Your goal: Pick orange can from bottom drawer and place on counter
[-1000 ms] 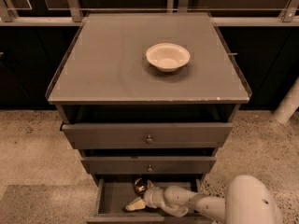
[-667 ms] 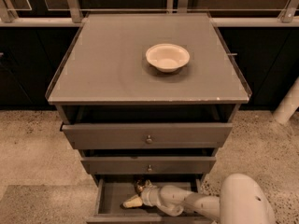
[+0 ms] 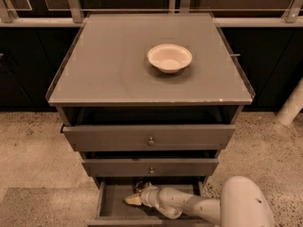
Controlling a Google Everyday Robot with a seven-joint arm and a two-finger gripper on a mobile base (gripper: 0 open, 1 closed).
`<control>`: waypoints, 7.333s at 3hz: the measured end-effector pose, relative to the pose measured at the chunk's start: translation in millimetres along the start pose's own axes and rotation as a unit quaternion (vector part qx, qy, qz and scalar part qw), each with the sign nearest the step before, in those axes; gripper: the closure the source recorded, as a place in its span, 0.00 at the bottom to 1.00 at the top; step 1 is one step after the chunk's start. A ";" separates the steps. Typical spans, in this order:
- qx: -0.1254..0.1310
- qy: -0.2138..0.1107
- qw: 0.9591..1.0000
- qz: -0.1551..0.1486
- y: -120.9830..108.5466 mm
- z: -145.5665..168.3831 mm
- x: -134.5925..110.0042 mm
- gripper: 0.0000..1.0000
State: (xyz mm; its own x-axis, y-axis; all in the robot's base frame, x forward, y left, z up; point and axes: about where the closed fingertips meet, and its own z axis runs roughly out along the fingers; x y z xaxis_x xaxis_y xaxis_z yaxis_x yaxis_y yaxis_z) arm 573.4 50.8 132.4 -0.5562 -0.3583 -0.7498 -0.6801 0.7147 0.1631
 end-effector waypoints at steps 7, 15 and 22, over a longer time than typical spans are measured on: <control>-0.101 0.031 0.992 0.071 -43.7 -117.9 38.3 1.00; -0.025 -0.039 0.998 0.043 -18.6 -408.5 -86.1 1.00; 0.132 -0.136 0.953 -0.235 31.3 -703.0 -320.0 1.00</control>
Offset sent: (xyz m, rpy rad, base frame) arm 0.0000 0.0000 0.0000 0.0000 0.0000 0.0000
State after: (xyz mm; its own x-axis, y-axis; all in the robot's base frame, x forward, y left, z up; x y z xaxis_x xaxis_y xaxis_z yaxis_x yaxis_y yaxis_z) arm 394.4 -234.5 828.2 -0.0515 -0.5328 -0.8446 -0.6592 0.6535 -0.3720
